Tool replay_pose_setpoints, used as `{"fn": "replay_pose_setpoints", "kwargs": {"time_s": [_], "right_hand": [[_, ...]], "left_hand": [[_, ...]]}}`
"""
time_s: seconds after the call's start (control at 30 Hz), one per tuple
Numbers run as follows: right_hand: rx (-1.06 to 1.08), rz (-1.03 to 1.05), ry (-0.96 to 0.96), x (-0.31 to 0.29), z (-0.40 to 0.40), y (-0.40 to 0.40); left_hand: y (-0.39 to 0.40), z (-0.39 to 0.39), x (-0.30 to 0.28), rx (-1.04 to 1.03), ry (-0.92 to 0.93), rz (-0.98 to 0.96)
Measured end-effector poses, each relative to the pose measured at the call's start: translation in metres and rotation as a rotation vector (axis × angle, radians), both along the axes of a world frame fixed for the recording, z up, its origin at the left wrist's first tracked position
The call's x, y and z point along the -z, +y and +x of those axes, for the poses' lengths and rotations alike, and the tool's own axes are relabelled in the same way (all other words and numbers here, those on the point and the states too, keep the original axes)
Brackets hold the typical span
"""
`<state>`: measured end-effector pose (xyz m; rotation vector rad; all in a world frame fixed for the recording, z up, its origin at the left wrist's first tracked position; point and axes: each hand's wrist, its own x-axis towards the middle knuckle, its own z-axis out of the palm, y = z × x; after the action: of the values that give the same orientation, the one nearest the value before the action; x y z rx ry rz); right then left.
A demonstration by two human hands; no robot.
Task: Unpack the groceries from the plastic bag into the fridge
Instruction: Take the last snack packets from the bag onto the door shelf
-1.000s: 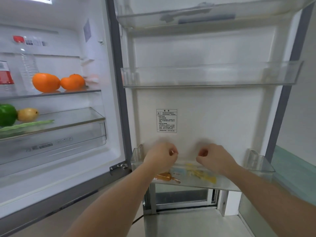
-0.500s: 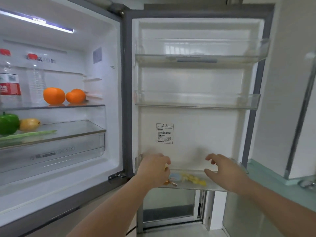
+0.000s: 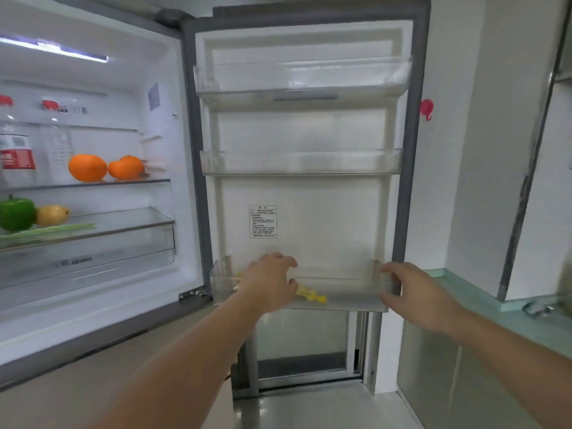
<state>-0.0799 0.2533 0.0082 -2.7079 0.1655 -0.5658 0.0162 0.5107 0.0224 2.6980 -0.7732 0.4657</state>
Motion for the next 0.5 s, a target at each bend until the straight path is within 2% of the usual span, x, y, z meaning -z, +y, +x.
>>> {"fn": "replay_pose_setpoints", "kwargs": {"time_s": [0.23, 0.5], "right_hand": [[-0.131, 0.082, 0.007, 0.006, -0.009, -0.064], [-0.134, 0.162, -0.002, 0.005, 0.015, -0.108]], "left_hand": [[-0.096, -0.034, -0.008, -0.057, 0.002, 0.02], [-0.163, -0.009, 0.014, -0.037, 0.077, 0.163]]}}
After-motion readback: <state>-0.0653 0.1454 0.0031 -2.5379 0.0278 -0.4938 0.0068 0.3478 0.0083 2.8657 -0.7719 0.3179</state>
